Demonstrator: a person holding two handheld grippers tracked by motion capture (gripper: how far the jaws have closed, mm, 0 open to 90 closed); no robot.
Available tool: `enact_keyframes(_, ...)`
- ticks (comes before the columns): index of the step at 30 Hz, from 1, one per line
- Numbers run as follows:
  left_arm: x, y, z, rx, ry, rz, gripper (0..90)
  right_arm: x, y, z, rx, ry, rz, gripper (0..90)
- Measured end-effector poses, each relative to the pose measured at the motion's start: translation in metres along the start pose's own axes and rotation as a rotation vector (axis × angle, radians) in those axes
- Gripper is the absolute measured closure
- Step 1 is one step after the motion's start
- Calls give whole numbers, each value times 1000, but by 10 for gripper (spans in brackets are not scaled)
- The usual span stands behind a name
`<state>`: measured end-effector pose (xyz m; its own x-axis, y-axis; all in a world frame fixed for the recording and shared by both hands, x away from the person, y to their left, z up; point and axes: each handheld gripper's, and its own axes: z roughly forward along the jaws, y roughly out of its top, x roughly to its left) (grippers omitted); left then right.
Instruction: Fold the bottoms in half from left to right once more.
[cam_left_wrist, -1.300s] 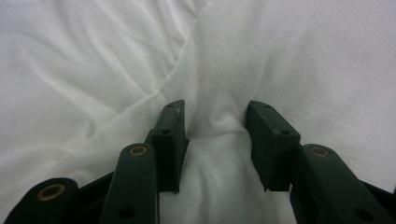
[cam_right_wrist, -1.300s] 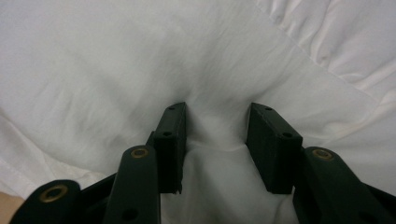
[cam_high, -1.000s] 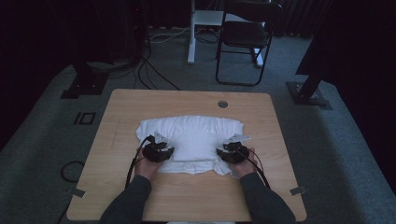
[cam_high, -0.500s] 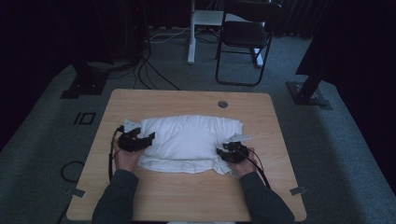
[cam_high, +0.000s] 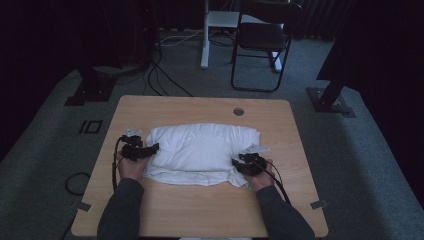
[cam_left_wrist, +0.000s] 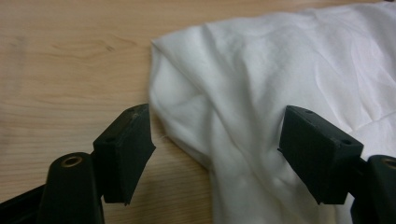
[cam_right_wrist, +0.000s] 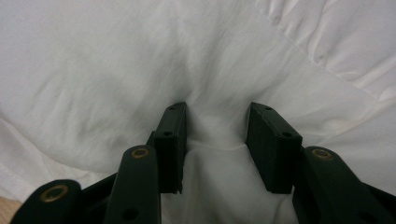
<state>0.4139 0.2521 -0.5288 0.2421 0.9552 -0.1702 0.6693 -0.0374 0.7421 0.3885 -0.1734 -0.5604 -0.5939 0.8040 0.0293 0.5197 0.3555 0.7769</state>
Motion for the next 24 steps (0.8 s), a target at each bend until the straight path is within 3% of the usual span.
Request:
enact_keyframes(3,-4,0,6,4,-21,-5,215,0,0,0,-3,0,-1,568)
enact_keyframes(13,-11,-4,20,59,27,21,147,0,-1,0,-9,1,-1,569)
enact_keyframes(18,-10,-7,27,80,33,10,119,0,-2,0,-12,1,0,569)
enact_keyframes(24,-15,-9,29,85,79,55,93,0,-3,0,-19,2,4,569)
